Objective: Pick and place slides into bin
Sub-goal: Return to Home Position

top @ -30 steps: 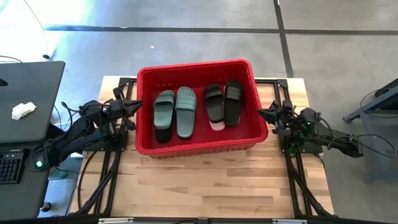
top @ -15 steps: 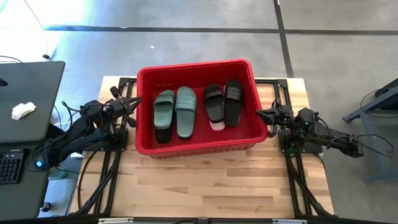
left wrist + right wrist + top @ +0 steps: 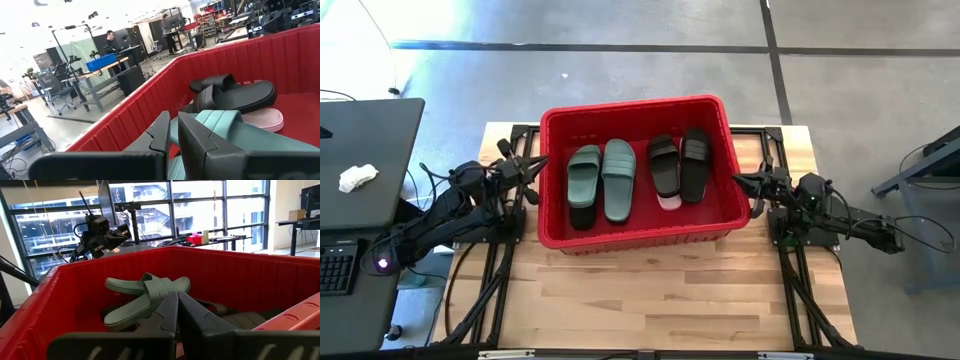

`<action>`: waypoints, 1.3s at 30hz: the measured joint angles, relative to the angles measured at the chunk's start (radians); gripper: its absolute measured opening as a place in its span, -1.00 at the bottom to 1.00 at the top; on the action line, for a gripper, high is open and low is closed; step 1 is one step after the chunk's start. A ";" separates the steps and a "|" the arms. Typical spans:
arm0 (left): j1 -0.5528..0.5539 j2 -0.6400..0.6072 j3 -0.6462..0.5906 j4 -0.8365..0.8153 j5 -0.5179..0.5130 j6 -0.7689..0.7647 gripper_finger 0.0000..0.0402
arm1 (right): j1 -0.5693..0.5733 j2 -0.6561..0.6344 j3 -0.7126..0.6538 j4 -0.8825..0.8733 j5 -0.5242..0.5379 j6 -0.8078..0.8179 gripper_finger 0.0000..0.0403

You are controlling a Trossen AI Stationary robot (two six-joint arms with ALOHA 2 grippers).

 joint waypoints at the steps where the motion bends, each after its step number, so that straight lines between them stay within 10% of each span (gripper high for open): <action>1: 0.000 0.000 0.000 0.004 0.000 0.003 -0.87 | 0.000 0.000 0.000 -0.001 0.000 0.000 -1.00; 39: 0.000 0.000 -0.002 0.006 0.000 0.004 -0.87 | 0.000 0.000 -0.001 -0.009 0.000 0.093 -1.00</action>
